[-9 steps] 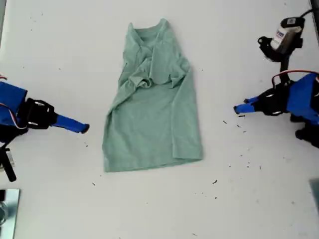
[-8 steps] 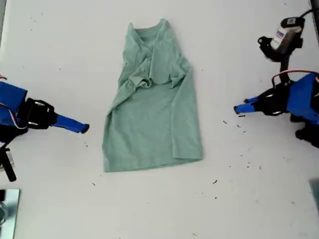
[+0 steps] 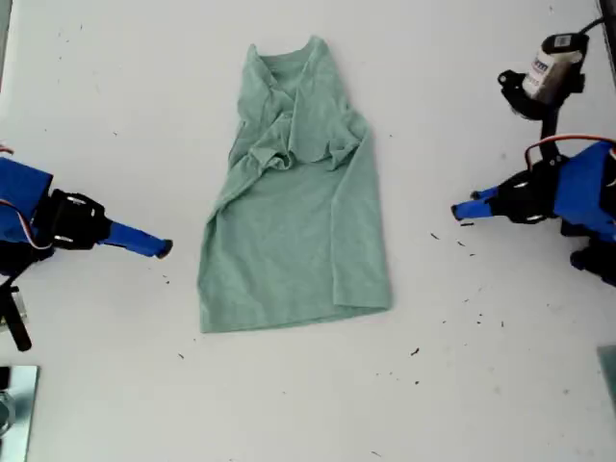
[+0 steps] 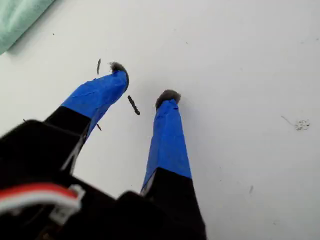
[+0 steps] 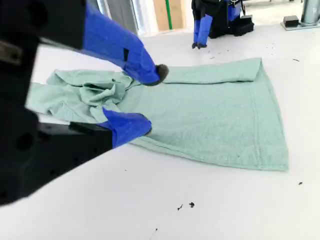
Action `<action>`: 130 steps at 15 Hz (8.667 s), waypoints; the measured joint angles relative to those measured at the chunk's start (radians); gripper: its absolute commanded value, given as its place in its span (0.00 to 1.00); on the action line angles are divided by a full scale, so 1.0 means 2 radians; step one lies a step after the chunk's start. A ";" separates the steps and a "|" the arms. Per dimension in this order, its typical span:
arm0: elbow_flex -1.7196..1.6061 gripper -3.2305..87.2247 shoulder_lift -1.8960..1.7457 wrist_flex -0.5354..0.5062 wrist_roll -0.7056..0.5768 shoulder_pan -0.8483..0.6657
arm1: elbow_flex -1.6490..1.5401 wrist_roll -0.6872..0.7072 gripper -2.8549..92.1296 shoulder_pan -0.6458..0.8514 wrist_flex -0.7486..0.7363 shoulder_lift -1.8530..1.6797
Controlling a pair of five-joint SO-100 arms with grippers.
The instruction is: Fold t shirt
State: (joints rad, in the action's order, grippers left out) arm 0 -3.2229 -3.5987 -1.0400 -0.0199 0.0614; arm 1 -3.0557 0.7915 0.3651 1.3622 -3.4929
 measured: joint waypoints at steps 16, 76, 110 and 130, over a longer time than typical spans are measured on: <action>0.478 0.03 0.583 -0.155 0.260 0.094 | 0.000 -0.196 0.18 -0.007 0.005 0.000; 0.739 0.03 1.002 -0.263 0.262 0.061 | 0.000 -0.192 0.17 -0.049 0.005 0.000; 0.148 0.03 0.570 0.140 0.255 0.084 | 0.008 -0.282 0.05 -0.094 0.011 0.004; 0.781 0.39 1.102 -0.069 0.058 0.051 | 1.041 -0.334 0.37 -0.270 0.056 1.167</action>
State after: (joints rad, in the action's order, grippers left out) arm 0 -1.6613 -1.3944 -1.1781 0.0966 0.1626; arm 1 -0.9741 0.1227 -0.1749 1.4742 -1.1597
